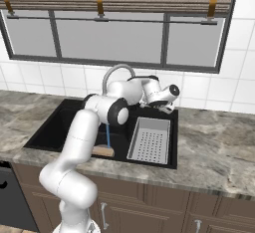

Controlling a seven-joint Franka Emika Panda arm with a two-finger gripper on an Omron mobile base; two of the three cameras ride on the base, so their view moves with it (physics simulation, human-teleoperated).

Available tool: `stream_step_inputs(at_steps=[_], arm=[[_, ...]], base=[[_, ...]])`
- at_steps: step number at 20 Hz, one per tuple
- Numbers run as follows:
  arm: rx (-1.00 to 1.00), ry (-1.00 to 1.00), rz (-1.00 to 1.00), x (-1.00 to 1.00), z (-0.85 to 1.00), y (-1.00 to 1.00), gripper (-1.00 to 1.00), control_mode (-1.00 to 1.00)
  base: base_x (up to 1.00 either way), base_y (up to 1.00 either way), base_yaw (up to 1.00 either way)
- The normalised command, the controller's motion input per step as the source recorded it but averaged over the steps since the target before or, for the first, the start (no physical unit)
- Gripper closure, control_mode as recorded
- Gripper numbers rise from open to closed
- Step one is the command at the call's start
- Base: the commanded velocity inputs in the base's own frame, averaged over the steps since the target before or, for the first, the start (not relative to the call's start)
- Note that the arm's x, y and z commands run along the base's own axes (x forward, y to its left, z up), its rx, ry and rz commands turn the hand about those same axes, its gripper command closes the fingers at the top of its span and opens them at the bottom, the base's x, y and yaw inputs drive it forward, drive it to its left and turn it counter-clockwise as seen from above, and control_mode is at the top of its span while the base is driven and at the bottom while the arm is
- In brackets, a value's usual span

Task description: Turn on the sink faucet with hot water and rinse the cutting board for ten seconds, then turn off the faucet. Push the cutting board to reach the water if necessary.

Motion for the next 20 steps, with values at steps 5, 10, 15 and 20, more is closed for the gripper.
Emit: stream_step_inputs(at_steps=[5,10,15,20], arm=[[0.0,0.0,0.0,0.0,0.0,0.01,-1.0,-1.0],[0.0,0.0,0.0,0.0,0.0,0.17,-1.0,-1.0],[0.0,0.0,0.0,0.0,0.0,0.23,-1.0,-1.0],[0.0,0.0,0.0,0.0,0.03,0.14,-1.0,-1.0]], base=[[0.0,0.0,0.0],[0.0,0.0,0.0],[0.0,0.0,0.0],[0.0,0.0,0.0]])
